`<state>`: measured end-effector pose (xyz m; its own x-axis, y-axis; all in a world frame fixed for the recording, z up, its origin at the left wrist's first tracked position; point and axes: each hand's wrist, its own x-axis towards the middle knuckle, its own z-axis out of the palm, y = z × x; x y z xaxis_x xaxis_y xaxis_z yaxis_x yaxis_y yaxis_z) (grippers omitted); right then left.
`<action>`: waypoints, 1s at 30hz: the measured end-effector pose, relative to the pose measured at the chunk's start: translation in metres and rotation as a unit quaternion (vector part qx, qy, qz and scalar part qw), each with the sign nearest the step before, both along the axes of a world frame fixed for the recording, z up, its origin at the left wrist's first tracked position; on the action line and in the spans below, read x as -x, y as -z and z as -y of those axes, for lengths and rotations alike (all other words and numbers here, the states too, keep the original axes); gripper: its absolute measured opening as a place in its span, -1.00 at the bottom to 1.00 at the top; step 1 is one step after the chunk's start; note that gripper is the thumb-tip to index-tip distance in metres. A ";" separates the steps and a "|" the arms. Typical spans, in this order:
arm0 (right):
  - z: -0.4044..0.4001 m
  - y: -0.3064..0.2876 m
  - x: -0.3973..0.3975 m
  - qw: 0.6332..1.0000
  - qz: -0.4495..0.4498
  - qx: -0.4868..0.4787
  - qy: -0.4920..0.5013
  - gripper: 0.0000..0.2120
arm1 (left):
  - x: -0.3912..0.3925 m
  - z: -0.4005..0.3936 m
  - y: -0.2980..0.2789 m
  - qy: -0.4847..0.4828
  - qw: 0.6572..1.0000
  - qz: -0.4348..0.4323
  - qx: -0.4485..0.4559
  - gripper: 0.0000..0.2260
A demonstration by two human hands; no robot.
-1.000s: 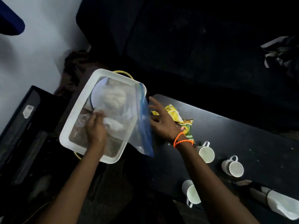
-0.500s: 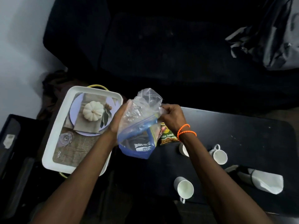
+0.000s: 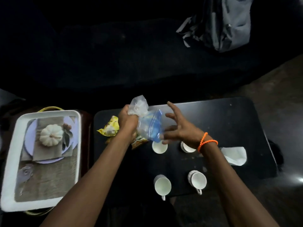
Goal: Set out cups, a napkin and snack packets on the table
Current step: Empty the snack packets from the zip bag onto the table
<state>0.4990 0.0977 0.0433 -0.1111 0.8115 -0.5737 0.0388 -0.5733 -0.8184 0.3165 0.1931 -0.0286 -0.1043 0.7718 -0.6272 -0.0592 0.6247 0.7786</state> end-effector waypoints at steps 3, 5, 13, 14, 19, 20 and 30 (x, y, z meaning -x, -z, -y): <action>0.018 -0.005 -0.020 0.990 0.094 -0.077 -0.069 0.26 | -0.064 0.016 -0.005 0.004 0.999 0.031 0.036 -0.97; 0.021 -0.007 -0.041 0.982 0.134 -0.127 0.027 0.10 | -0.104 0.037 -0.012 0.091 0.995 0.024 -0.015 -0.87; 0.099 -0.006 -0.162 0.990 -0.101 -0.049 0.085 -0.19 | -0.201 0.075 -0.033 0.580 0.760 -0.098 -0.276 -0.80; 0.110 -0.006 -0.173 0.978 -0.172 -0.047 0.104 -0.22 | -0.214 0.083 -0.034 0.589 0.749 -0.108 -0.282 -0.81; 0.163 -0.003 -0.219 0.914 -0.263 -0.090 0.294 -0.48 | -0.298 0.131 -0.033 0.591 0.734 -0.175 -0.285 -0.69; 0.170 0.000 -0.226 0.911 -0.190 -0.084 0.356 -0.54 | -0.316 0.138 -0.033 0.589 0.753 -0.147 -0.252 -0.72; 0.273 0.026 -0.362 0.674 0.560 -0.078 0.475 -0.62 | -0.398 0.161 -0.017 0.453 0.879 0.148 0.019 -0.81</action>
